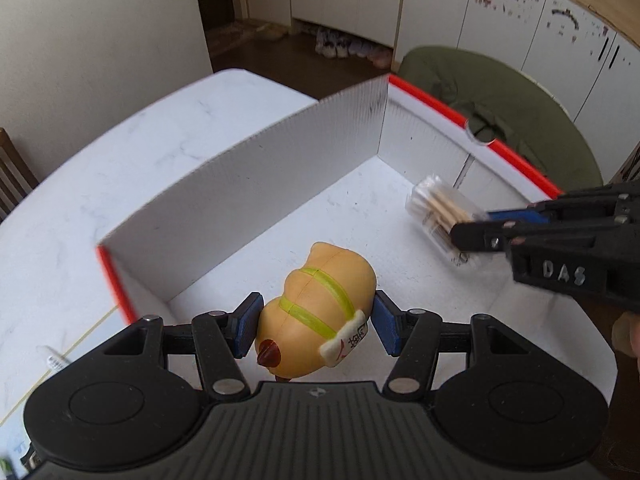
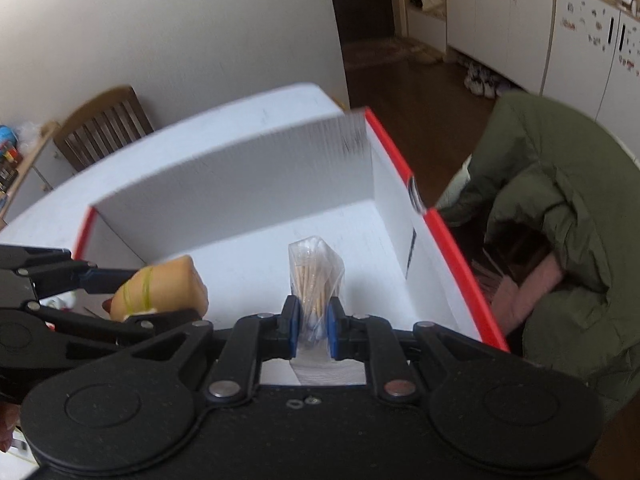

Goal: Organize objects
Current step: 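Carry the yellow toy and cotton swab bag into the red shoebox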

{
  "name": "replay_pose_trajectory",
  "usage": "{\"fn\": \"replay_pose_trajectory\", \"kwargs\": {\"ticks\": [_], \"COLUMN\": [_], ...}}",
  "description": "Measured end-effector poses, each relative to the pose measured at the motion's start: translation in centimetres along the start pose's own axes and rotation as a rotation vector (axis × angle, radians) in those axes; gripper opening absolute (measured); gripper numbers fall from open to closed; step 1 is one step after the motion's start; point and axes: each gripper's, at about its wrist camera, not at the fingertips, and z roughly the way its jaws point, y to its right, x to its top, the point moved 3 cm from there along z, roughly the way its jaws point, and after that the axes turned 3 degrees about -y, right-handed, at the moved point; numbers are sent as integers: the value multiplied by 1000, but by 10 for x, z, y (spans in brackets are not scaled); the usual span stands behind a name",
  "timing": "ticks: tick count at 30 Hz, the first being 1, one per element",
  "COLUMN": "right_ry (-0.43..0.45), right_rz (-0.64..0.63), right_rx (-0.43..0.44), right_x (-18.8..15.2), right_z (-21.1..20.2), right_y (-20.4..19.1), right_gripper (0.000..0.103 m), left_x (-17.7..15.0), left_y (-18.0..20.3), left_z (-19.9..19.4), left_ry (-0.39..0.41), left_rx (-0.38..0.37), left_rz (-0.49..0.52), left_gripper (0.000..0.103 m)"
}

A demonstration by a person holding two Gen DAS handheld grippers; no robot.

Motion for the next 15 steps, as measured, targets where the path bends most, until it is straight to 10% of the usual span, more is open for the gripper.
{"fn": "replay_pose_trajectory", "kwargs": {"ticks": [15], "right_ry": [-107], "right_rz": [5], "right_rx": [-1], "right_x": [-2], "right_z": [28], "right_y": [2], "right_gripper": [17], "left_x": [5], "left_y": [20], "left_z": [50], "left_ry": [-151], "left_rx": [2], "left_rz": [56], "left_gripper": [59]}}
